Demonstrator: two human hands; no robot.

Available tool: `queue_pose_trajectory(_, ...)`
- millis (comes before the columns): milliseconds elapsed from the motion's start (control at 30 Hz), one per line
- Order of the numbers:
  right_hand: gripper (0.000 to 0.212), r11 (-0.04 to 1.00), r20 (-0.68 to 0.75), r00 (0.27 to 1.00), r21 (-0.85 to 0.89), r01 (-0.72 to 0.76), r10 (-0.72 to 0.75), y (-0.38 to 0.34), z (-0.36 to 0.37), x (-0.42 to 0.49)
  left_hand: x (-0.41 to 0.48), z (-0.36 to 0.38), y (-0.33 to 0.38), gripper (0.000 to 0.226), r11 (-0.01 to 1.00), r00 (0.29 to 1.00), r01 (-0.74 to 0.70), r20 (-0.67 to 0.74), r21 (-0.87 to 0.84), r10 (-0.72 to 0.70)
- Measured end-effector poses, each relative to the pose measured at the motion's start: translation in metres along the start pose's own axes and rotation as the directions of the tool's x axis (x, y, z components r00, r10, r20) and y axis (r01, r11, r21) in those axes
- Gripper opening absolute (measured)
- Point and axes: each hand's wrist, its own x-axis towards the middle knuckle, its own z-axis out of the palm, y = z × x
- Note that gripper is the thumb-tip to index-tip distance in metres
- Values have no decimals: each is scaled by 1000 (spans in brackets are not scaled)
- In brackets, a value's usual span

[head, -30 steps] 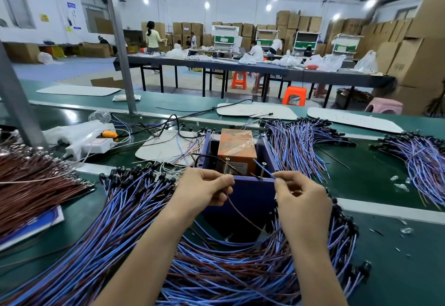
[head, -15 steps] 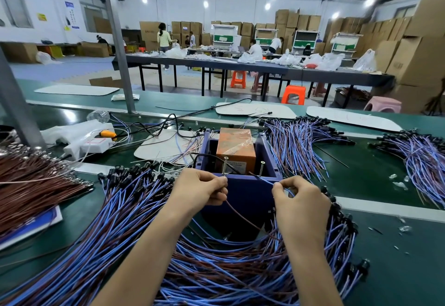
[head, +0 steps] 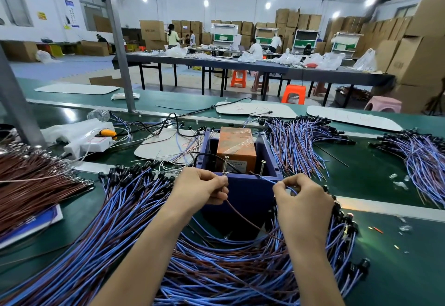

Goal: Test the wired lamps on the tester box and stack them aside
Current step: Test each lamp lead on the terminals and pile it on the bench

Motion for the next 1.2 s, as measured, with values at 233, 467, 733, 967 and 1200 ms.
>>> queue_pose_trajectory(233,16,997,153,987,73,36,-47,-5,-6,-1,-1,-7,5,17,997,996,-43,82,69,38)
queue_pose_trajectory(467,16,994,791,608,-9,113,-62,-11,-8,-8,6,-73,13,14,957,973,-83,-184,277,138)
queue_pose_trajectory(733,14,994,802,593,13,106,-73,-10,-7,-10,24,-101,-23,34,518,948,248,-316,819,46)
queue_pose_trajectory(967,14,995,795,602,28,91,-77,-11,-8,-9,28,-90,-32,18,470,873,308,-442,827,205)
queue_pose_trajectory(1200,15,986,767,625,160,38,-148,-21,-13,-11,17,-85,1,16,746,779,29,-482,665,400)
